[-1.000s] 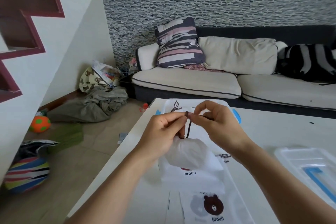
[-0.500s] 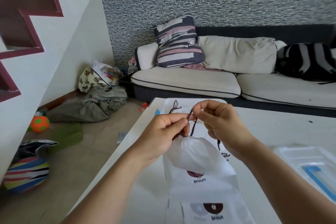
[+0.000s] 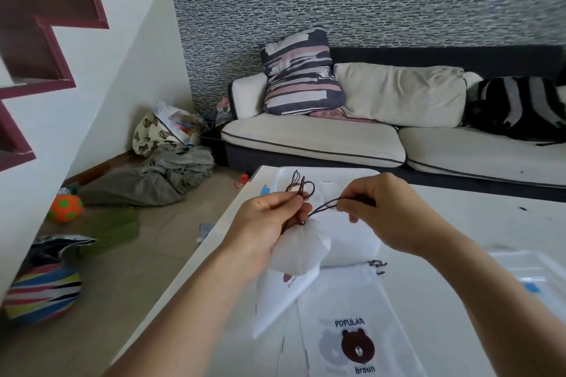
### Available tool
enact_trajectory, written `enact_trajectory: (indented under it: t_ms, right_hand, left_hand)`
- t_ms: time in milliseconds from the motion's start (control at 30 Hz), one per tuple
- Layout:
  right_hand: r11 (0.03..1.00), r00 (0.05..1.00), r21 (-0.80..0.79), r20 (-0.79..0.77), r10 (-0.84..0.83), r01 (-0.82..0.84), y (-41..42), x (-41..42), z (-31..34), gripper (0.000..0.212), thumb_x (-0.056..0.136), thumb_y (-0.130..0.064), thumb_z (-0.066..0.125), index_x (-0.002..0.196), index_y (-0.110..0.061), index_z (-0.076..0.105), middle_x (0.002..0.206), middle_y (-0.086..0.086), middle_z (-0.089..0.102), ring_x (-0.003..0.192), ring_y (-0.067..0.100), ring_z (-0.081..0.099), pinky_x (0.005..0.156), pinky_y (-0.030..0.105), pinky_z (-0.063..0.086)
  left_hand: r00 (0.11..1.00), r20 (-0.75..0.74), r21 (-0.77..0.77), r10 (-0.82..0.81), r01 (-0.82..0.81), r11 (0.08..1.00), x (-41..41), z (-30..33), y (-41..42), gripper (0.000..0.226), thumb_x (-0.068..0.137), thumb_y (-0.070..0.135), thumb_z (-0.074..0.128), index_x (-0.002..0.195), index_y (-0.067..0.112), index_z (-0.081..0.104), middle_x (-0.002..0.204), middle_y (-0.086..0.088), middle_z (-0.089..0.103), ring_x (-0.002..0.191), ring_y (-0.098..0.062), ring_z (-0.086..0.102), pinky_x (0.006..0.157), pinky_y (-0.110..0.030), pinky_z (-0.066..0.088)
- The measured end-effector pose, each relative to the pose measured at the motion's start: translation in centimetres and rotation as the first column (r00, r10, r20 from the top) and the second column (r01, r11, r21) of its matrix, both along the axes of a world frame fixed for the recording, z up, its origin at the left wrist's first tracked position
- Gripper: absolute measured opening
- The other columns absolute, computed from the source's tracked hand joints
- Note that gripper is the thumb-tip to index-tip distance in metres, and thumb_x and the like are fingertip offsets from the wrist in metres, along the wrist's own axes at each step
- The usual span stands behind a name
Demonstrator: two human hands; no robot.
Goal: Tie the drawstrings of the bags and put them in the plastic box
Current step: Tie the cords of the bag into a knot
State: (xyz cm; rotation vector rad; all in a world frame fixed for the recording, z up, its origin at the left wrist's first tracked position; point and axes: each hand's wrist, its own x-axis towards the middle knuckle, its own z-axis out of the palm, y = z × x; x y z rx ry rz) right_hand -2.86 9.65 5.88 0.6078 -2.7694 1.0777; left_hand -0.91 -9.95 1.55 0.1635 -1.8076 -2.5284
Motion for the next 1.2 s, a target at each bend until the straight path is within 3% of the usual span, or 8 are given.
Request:
enact_trajectory:
  t_ms: [133,200,300,467,567,767,933,1200]
  right_hand:
    - [0.978,0.980,-0.070,-0.051,0.192,-0.195,-2.0,1.5,0.8,0.024,0.095,-0.018,0.066,0.072,-0.021,0.066,0.054,-0.014,0.053,0.049,0.003,0.045,0.050,0.011,0.035]
    - [0.973,0.971,-0.088,-0.124,0.203,-0.215,-2.7,1.7,0.4,0.020,0.095,-0.014,0.065,0.076,-0.020,0.069,0.058,-0.015,0.061,0.057,0.004,0.052,0.056,0.012,0.038]
    - [0.978,0.970,-0.135,-0.207,0.130,-0.160,-2.9,1.1,-0.6,0.013,0.093,-0.015,0.067,0.081,-0.018,0.073,0.068,-0.005,0.069,0.065,0.012,0.059,0.059,0.015,0.042]
    - [0.946,0.992,-0.314,-0.116,0.049,-0.083,-2.1,0.5,-1.2,0.010,0.087,-0.012,0.075,0.078,-0.015,0.076,0.071,-0.007,0.074,0.066,0.008,0.067,0.065,0.018,0.052]
    - [0.917,0.996,-0.394,-0.081,0.037,-0.066,-2.0,0.3,-1.4,0.008,0.087,-0.008,0.075,0.080,-0.011,0.078,0.072,-0.005,0.076,0.072,0.009,0.072,0.073,0.022,0.056]
    - [0.899,0.997,-0.437,-0.082,0.000,-0.036,-2.1,0.3,-1.6,0.011,0.086,-0.009,0.076,0.078,-0.015,0.080,0.073,-0.008,0.076,0.073,0.009,0.071,0.068,0.017,0.053]
    - [0.903,0.994,-0.429,-0.105,-0.025,-0.023,-2.2,0.4,-1.5,0.014,0.085,-0.007,0.076,0.075,-0.015,0.080,0.070,-0.009,0.075,0.072,0.010,0.072,0.072,0.024,0.056]
    - [0.945,0.965,-0.327,-0.249,-0.077,-0.009,-2.2,0.2,-1.7,0.012,0.082,-0.005,0.078,0.075,-0.015,0.081,0.068,-0.009,0.072,0.070,0.004,0.066,0.064,0.014,0.049]
  left_hand:
    - [0.992,-0.128,-0.395,0.012,-0.062,0.917,0.8,0.1,0.8,0.024,0.095,0.010,0.061,0.075,0.011,0.075,0.068,-0.002,0.063,0.065,-0.013,0.057,0.074,-0.023,0.048]
    - [0.990,-0.141,-0.452,-0.006,-0.059,0.890,1.3,0.2,1.5,0.027,0.093,0.005,0.058,0.071,0.010,0.072,0.066,-0.001,0.063,0.065,-0.012,0.057,0.075,-0.024,0.048]
    - [0.993,-0.101,-0.384,-0.054,0.012,0.923,1.6,0.3,2.0,0.028,0.095,0.005,0.058,0.072,0.010,0.073,0.069,-0.003,0.063,0.067,-0.013,0.057,0.078,-0.027,0.049]
    - [0.995,0.017,-0.088,-0.101,0.102,0.991,1.7,0.7,2.1,0.035,0.097,0.005,0.059,0.069,0.015,0.078,0.070,-0.004,0.063,0.061,-0.012,0.056,0.074,-0.026,0.048]
    - [0.988,0.065,0.010,-0.141,0.141,0.990,1.7,1.0,2.1,0.036,0.098,0.007,0.058,0.069,0.014,0.078,0.068,-0.005,0.062,0.060,-0.014,0.056,0.072,-0.027,0.047]
    - [0.979,0.113,0.174,-0.169,0.148,0.974,2.0,1.6,2.2,0.030,0.096,0.007,0.059,0.073,0.008,0.077,0.069,-0.007,0.064,0.060,-0.015,0.061,0.058,-0.023,0.054]
    - [0.975,0.127,0.148,-0.180,0.161,0.976,1.9,1.7,1.9,0.018,0.097,0.007,0.058,0.086,0.004,0.072,0.065,-0.006,0.062,0.054,-0.013,0.057,0.056,-0.021,0.052]
    - [0.988,0.063,-0.034,-0.141,0.143,0.989,2.1,1.5,2.5,0.030,0.097,0.015,0.061,0.070,0.009,0.071,0.065,-0.003,0.064,0.057,-0.013,0.059,0.064,-0.023,0.052]
